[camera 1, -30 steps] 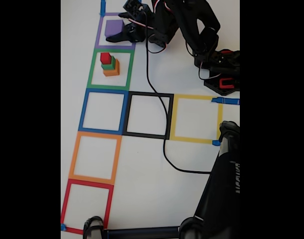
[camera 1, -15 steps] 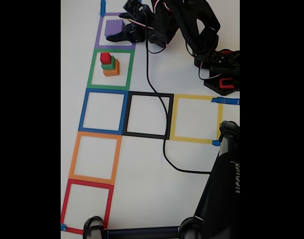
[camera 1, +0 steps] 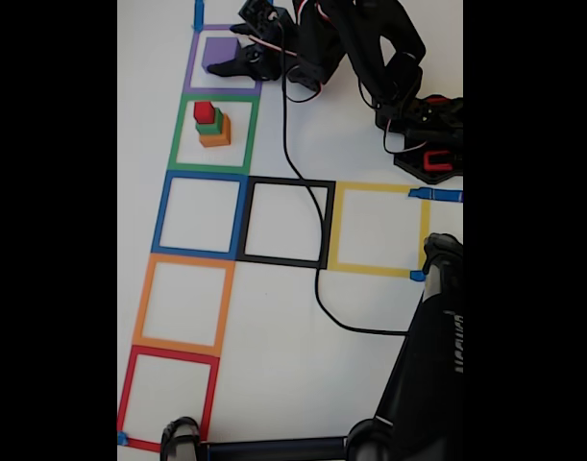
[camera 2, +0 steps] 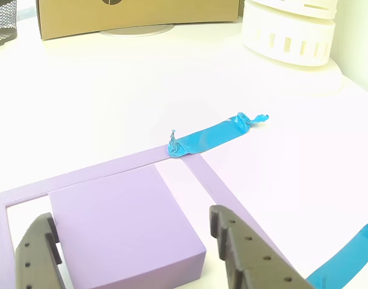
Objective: Tower of hanoi
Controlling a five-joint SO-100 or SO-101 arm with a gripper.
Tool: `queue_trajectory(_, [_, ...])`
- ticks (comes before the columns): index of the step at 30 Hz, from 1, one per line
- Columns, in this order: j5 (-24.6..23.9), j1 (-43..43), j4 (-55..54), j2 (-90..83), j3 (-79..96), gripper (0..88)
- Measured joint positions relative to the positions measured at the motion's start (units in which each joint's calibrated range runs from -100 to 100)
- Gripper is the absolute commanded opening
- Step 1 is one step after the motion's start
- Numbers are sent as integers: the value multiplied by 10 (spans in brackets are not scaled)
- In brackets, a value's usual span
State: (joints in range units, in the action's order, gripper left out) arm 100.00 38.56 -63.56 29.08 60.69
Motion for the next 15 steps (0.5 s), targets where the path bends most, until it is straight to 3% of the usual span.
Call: queue_trajectory(15, [-4, 4, -27, 20, 9, 229])
